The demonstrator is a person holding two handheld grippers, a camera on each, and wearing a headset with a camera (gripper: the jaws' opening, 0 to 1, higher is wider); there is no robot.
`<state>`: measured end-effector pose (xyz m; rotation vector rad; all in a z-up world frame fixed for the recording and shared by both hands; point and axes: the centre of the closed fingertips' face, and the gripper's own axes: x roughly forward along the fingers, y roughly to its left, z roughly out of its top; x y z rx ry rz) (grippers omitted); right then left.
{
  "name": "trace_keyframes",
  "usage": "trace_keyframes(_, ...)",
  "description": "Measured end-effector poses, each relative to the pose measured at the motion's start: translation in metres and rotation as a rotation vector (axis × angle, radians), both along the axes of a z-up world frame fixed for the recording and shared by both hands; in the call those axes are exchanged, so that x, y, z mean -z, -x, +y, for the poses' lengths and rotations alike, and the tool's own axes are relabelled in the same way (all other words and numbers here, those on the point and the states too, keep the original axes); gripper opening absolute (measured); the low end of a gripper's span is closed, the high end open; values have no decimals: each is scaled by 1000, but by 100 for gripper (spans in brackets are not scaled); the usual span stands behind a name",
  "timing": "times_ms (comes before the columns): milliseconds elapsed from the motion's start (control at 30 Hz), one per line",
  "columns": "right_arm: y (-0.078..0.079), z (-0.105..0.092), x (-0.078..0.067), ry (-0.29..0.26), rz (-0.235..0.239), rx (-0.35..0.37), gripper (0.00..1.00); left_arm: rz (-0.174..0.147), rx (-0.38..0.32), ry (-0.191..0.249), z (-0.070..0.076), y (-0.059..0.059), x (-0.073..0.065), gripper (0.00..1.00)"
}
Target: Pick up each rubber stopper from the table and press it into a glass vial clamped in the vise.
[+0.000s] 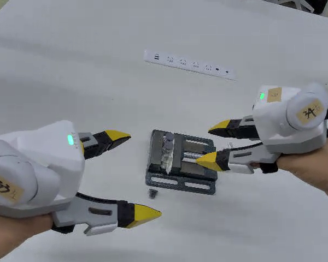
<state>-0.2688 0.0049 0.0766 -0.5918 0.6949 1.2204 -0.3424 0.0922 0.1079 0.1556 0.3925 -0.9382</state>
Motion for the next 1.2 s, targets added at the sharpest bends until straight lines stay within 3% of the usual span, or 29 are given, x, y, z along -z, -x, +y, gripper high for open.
trace_keyframes(167,5,-12,1,-40,-6,27,45,13,-10,-22,-1,0,4,77)
trace_keyframes(500,19,-31,-1,-110,-25,83,53,69,-67,-71,2,-2,19,72)
trace_keyframes(567,22,-36,0,-118,-27,92,54,102,-89,-79,3,-3,25,71)
trace_keyframes(600,24,-38,0,-127,-27,96,55,134,-111,-86,4,-3,29,70)
trace_keyframes(667,26,-41,1,-135,-29,98,57,135,-116,-78,3,-5,30,68)
trace_keyframes(700,27,-43,2,-142,-29,98,58,151,-131,-71,3,-5,32,68)
trace_keyframes(833,30,-47,2,-169,-39,100,63,234,-181,-83,4,-5,44,66)
trace_keyframes(1200,38,-59,5,-220,-48,97,73,327,-256,-85,-4,-6,61,61)
